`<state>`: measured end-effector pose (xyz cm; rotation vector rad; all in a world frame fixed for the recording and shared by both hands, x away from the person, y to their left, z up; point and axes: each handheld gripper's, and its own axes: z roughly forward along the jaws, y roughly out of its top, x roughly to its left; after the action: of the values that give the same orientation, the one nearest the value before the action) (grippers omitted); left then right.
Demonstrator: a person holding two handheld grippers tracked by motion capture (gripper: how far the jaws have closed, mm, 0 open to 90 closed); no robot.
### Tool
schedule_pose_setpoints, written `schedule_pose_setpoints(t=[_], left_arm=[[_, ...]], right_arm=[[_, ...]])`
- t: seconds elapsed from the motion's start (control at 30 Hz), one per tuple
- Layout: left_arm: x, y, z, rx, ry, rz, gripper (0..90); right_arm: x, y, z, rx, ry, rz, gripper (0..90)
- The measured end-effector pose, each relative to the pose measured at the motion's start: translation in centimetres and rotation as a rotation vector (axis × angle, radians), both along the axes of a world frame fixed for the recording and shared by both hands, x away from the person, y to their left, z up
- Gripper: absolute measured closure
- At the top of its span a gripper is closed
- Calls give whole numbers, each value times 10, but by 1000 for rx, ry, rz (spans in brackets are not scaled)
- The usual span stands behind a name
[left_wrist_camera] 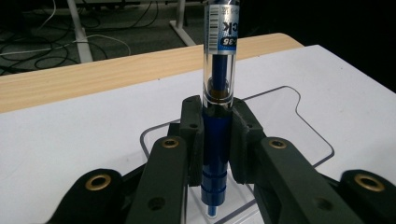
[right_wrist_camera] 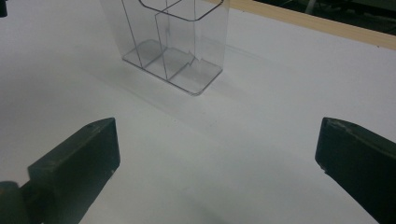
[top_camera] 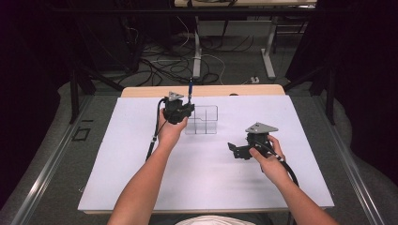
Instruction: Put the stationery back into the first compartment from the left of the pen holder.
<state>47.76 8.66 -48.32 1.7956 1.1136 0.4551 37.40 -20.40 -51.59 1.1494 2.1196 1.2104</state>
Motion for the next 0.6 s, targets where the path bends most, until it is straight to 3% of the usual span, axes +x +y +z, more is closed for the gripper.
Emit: schedule_pose_setpoints(t=[0.27, 0.6], left_arm=[[-2, 3, 3, 33, -6, -5, 677], [-16, 20, 17, -7, -20, -11, 363]], right_arm=[[0, 0, -1, 1, 9, 8, 0], [0, -1, 0, -4, 17, 0, 0]])
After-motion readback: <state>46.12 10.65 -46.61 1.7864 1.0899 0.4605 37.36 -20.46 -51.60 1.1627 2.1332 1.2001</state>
